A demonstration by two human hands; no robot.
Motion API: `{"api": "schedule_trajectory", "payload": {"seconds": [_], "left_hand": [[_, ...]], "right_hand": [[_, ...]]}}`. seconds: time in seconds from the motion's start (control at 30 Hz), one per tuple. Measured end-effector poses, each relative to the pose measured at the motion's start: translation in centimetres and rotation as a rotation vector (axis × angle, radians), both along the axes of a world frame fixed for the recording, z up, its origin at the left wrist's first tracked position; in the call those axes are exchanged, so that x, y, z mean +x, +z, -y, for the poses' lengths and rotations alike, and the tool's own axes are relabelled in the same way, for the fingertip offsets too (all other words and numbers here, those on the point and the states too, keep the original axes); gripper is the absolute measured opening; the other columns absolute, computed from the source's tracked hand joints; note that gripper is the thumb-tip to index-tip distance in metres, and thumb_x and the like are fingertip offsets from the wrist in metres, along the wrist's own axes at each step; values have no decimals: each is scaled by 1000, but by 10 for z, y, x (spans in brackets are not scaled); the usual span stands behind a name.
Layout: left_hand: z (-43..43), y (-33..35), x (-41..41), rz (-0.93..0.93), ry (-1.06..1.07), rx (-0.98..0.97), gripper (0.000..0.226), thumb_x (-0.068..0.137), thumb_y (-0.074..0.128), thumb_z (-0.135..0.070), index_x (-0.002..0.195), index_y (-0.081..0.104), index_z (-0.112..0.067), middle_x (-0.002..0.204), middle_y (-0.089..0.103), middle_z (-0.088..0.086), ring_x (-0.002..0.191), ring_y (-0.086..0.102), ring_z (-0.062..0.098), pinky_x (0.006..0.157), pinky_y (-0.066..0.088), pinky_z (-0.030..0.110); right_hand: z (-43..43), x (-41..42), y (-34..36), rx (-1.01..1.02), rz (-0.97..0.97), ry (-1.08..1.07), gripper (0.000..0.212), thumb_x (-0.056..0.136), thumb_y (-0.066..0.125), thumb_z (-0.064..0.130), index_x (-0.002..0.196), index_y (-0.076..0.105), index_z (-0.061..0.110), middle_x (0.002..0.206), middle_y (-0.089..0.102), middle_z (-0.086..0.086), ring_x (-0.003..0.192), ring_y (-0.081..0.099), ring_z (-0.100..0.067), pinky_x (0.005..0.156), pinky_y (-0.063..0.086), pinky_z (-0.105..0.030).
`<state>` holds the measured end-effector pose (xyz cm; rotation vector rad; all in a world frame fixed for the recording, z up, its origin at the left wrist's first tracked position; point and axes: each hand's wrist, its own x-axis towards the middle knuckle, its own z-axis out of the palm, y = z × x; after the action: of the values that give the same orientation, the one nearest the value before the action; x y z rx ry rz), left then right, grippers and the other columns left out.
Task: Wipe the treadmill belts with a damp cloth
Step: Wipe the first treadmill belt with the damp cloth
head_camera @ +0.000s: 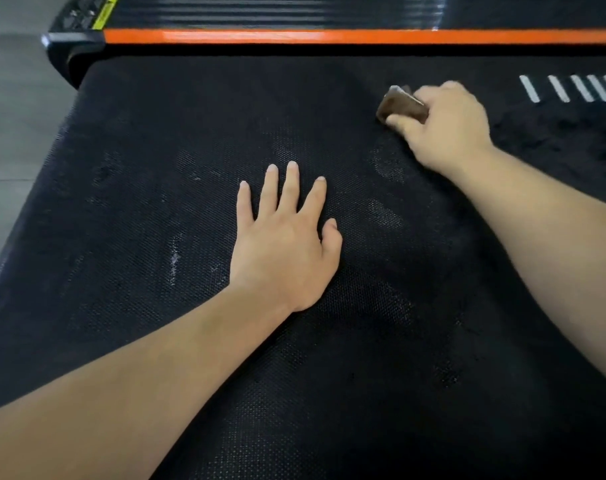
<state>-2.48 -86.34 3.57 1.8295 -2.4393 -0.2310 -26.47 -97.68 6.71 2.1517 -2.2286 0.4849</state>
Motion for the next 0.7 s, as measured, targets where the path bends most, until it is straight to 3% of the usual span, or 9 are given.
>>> {"api": "schedule_trajectory", "payload": {"seconds": [0.07,0.17,0.23,0.33,0.53,0.7], "left_hand": [[0,0,0,1,1,-2,70,99,9,-54,165,12,-29,174,2,7,160,-7,29,127,-4,57],[1,-1,0,0,-3,-3,70,99,9,-54,165,12,-29,174,2,8,160,-7,29,127,-3,58],[1,-1,0,-1,-10,0,70,99,9,-54,165,11,-29,174,1,8,160,-8,30,127,-4,58],[-1,0,0,-8,-10,-7,70,99,8,-53,165,13,-28,174,1,8,160,-8,29,126,-2,59],[-1,1,0,-7,-18,-13,70,100,8,-53,165,11,-29,174,0,8,160,-9,29,126,-2,58],[-1,1,0,-1,-28,-9,70,100,7,-53,165,9,-28,174,-2,8,159,-11,29,126,-3,58]], "right_hand": [[-4,12,-5,-12,-52,65,40,92,60,57,101,65,19,104,55,-14,102,56,-39,90,41,-46],[-26,22,-12,26,10,318,34,88,60,59,87,60,25,92,49,-4,91,55,-31,81,41,-42],[-8,10,-8,18,33,268,31,88,60,60,82,52,30,88,47,-4,86,54,-30,76,41,-37],[32,-5,0,9,91,21,34,92,60,58,90,57,24,95,49,-9,95,58,-36,77,38,-35],[9,13,-11,-7,-10,272,44,95,52,61,83,55,19,86,48,-4,77,47,-23,69,34,-33],[56,-1,-5,-82,-31,26,45,98,48,60,89,57,17,92,47,-6,89,56,-33,71,36,-35]]}}
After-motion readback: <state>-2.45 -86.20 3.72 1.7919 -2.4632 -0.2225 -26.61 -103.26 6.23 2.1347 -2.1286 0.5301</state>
